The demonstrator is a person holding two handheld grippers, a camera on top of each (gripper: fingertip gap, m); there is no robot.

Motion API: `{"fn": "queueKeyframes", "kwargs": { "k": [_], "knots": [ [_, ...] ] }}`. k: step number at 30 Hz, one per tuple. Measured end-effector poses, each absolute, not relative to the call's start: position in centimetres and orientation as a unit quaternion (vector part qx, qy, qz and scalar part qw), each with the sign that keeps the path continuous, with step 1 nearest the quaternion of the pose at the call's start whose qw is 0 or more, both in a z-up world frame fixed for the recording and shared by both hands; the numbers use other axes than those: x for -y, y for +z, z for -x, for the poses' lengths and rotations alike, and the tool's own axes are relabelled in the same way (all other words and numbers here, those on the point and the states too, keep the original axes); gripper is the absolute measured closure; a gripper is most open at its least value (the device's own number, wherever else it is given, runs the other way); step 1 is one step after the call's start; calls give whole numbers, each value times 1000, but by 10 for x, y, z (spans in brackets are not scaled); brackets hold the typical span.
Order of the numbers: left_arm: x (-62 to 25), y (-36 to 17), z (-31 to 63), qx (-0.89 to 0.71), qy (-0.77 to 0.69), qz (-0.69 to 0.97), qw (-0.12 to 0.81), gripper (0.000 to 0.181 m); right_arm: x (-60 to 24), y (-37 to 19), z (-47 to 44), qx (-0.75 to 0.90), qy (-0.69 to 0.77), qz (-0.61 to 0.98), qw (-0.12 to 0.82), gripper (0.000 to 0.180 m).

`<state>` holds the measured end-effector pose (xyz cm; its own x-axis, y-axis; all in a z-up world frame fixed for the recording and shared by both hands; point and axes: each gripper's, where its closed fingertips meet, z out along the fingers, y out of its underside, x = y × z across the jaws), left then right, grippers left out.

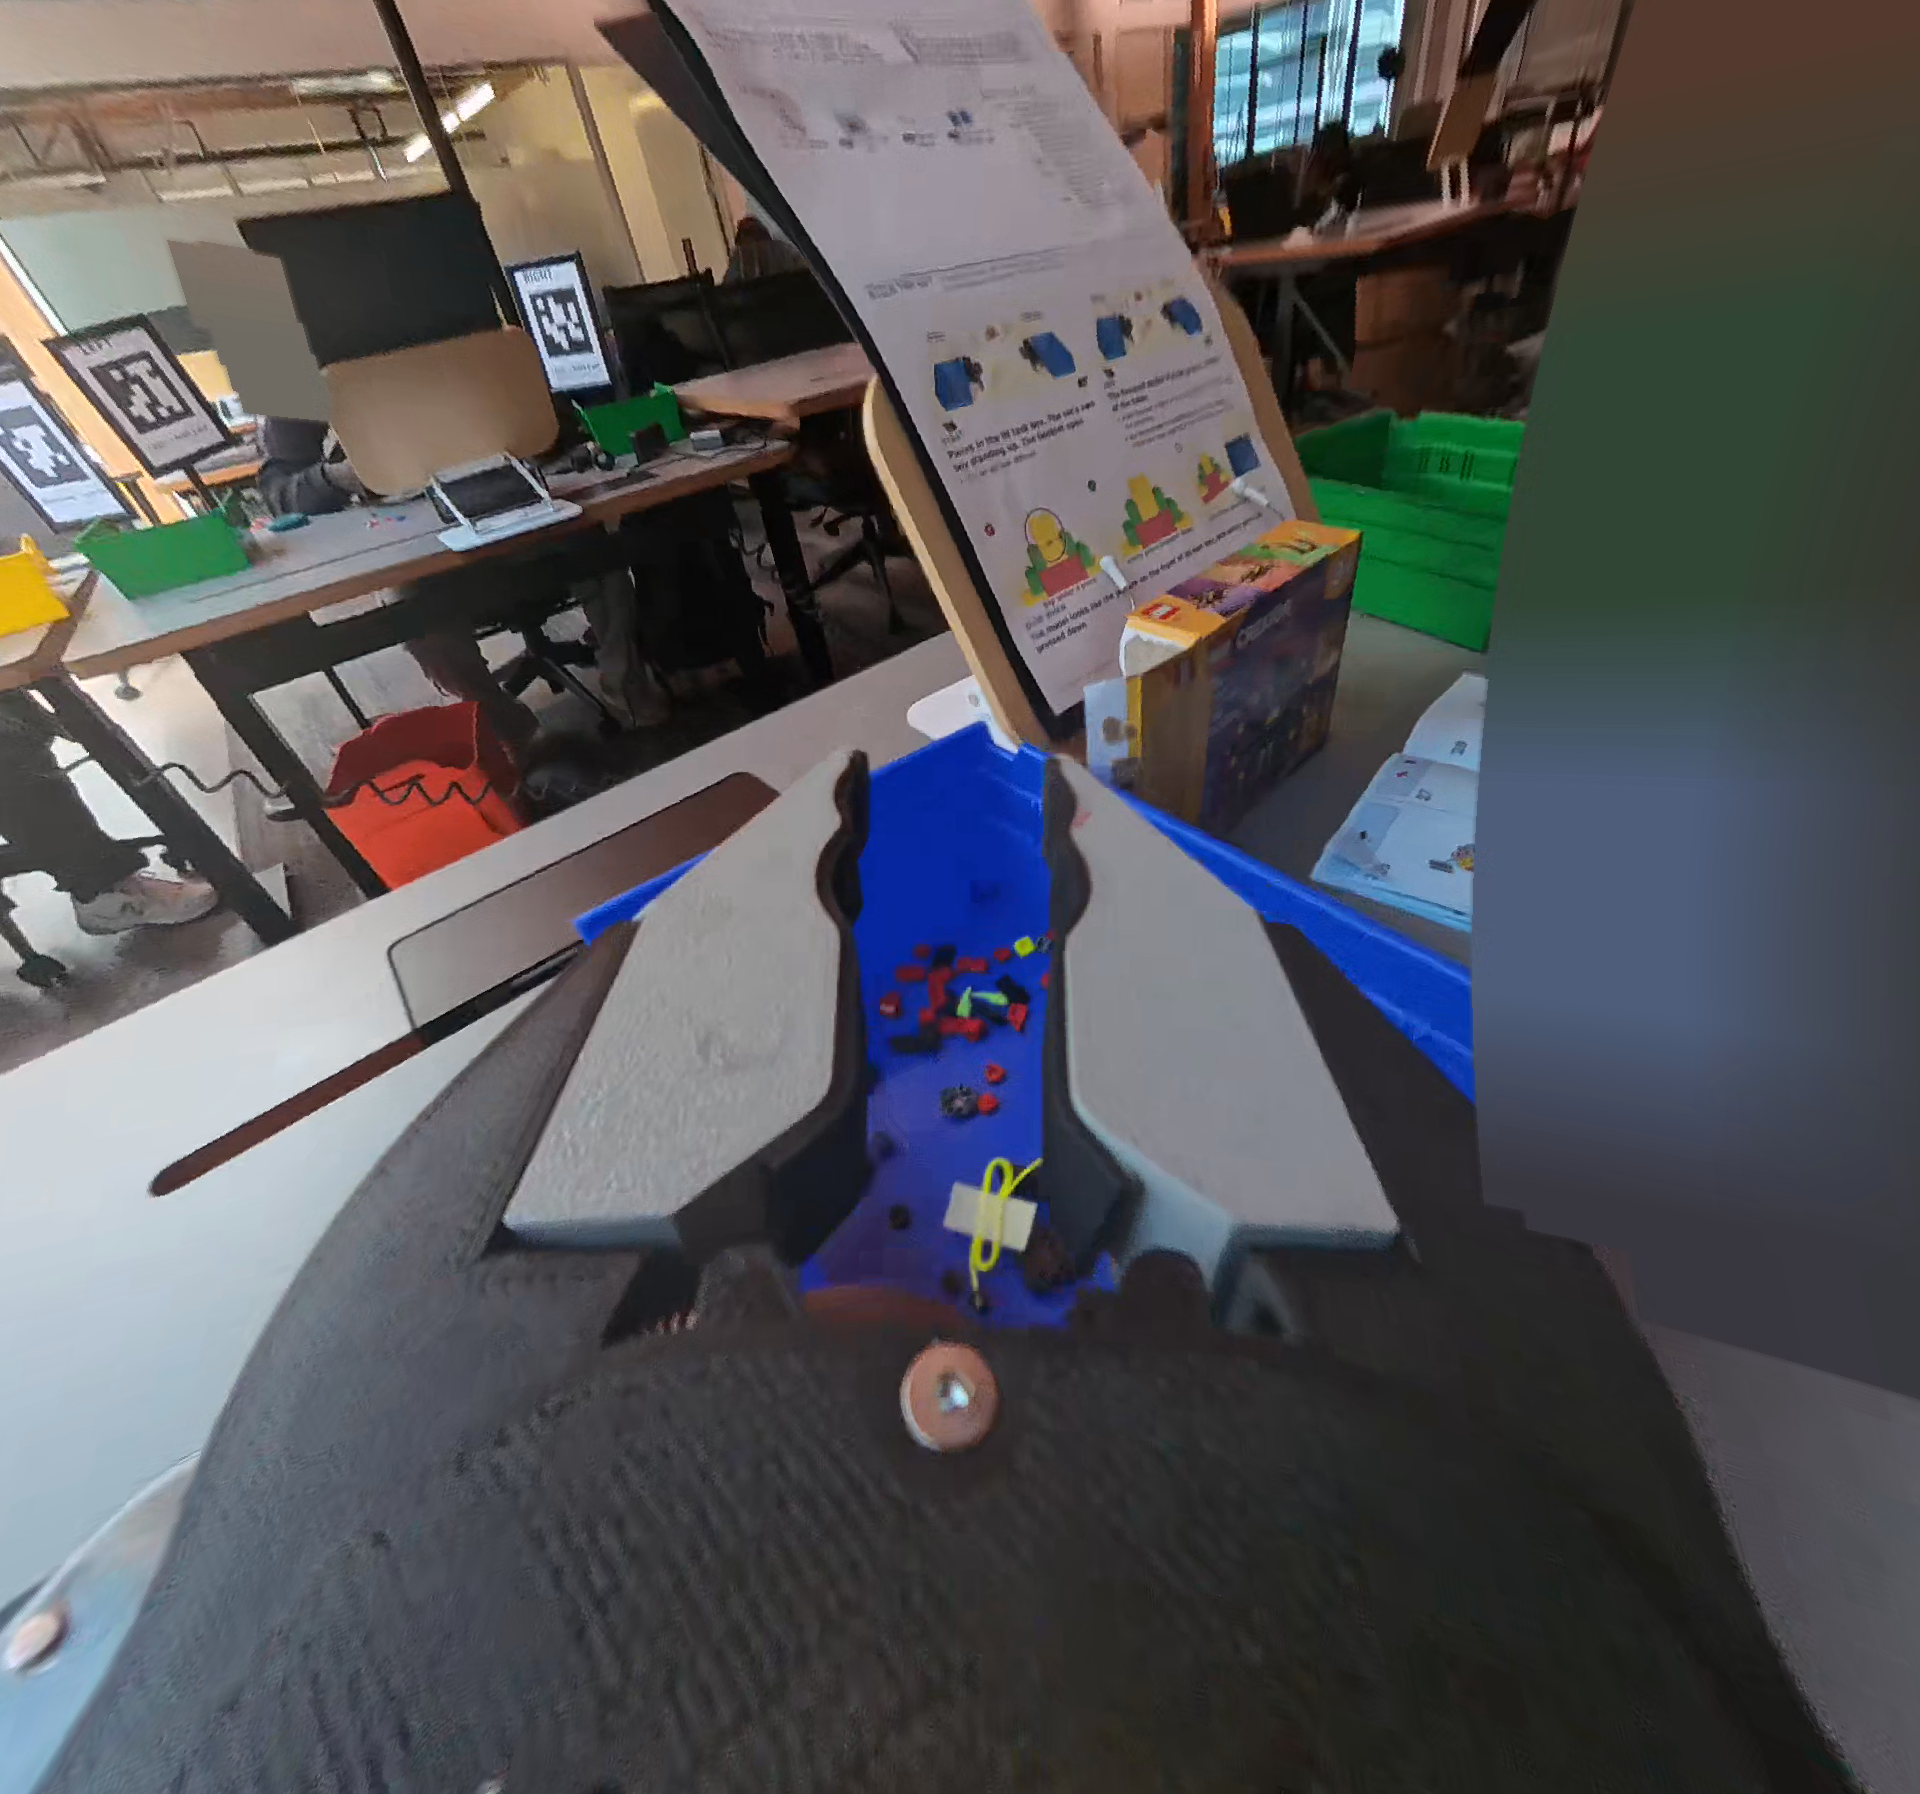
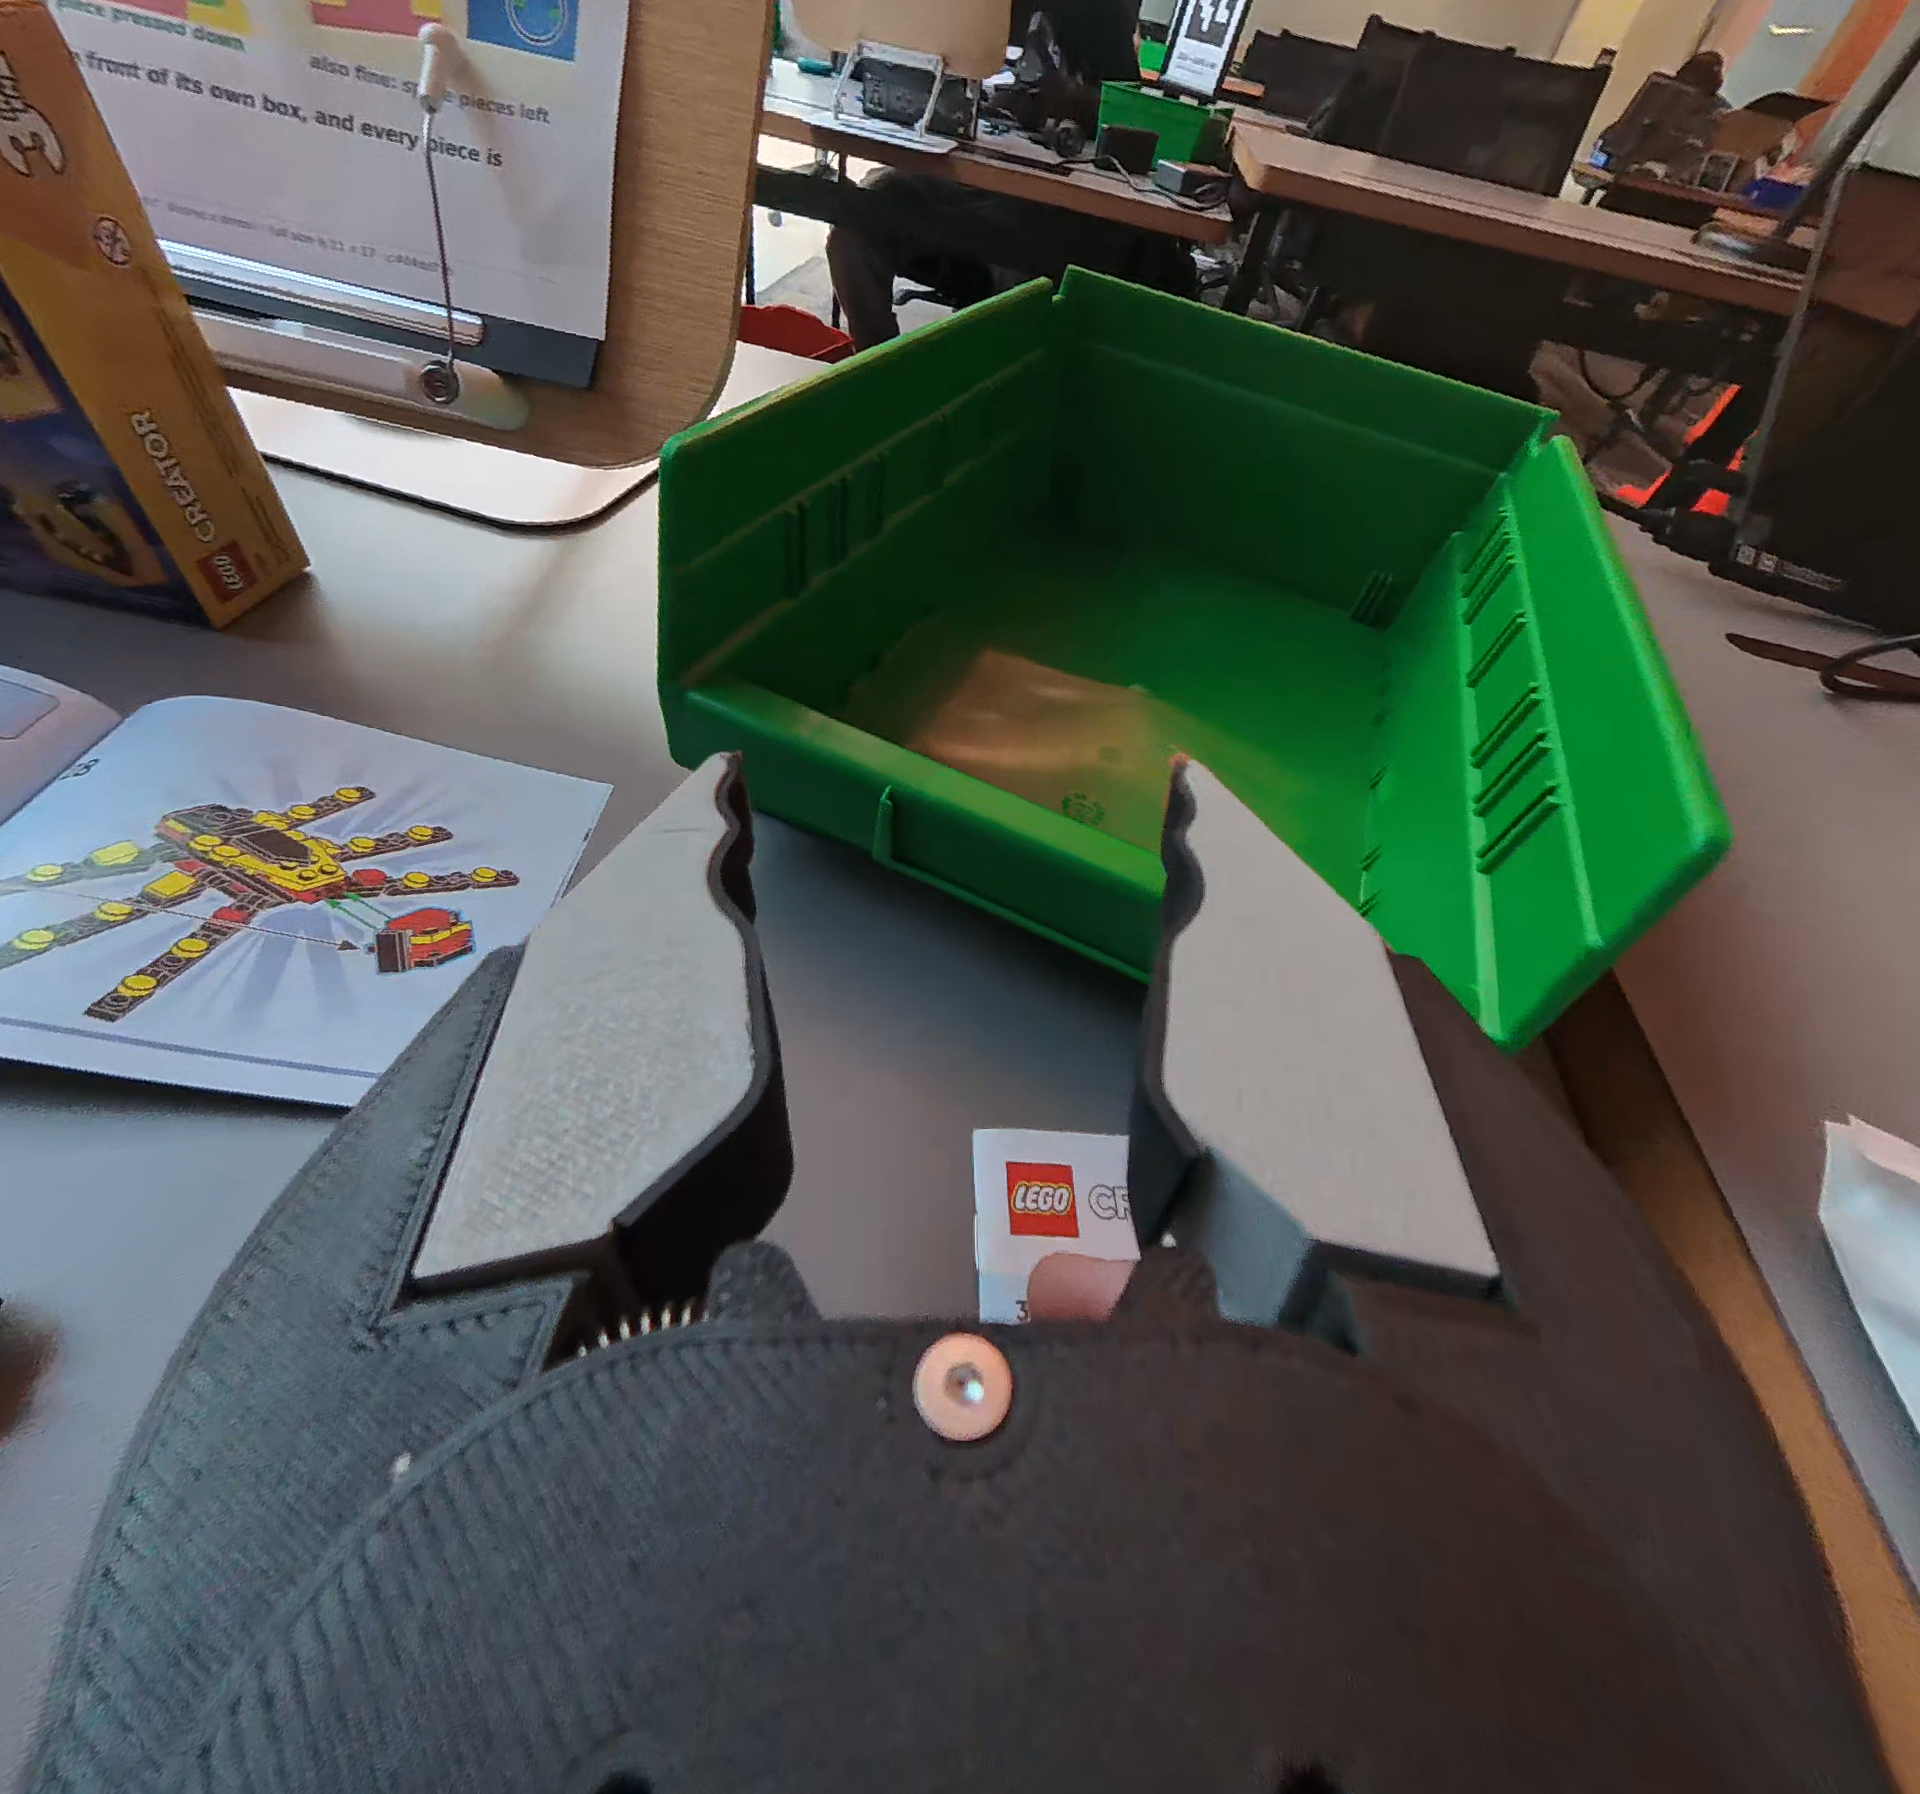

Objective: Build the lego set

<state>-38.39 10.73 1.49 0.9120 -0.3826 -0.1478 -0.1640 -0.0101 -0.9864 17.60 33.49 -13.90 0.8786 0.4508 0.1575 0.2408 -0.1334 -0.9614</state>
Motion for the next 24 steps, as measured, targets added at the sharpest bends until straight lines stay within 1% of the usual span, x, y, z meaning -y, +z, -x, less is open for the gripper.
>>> {"fn": "queueKeyframes", "kwargs": {
  "k": [3,6,10,13,18,21,24],
  "knots": [
    [-122,4,396,-223,-65,746,624,136,-335,-141,-175,235,78,750,613,102],
    [-144,-12,405,-241,-53,776,580,132,-335,-142,-173,243,71,750,611,103],
    [-167,-45,400,-261,-105,820,499,132,-333,-143,-172,247,66,751,609,104],
    [-179,-61,396,-248,-133,841,463,134,-331,-142,-171,250,69,747,612,106],
    [-183,-57,399,-202,-127,847,476,134,-329,-139,-169,250,92,743,614,107],
    [-170,-49,389,-184,-138,840,492,134,-326,-137,-166,251,110,738,617,108],
    [-152,-50,384,-181,-115,842,495,134,-323,-137,-161,255,134,736,613,109]
  ]
}}
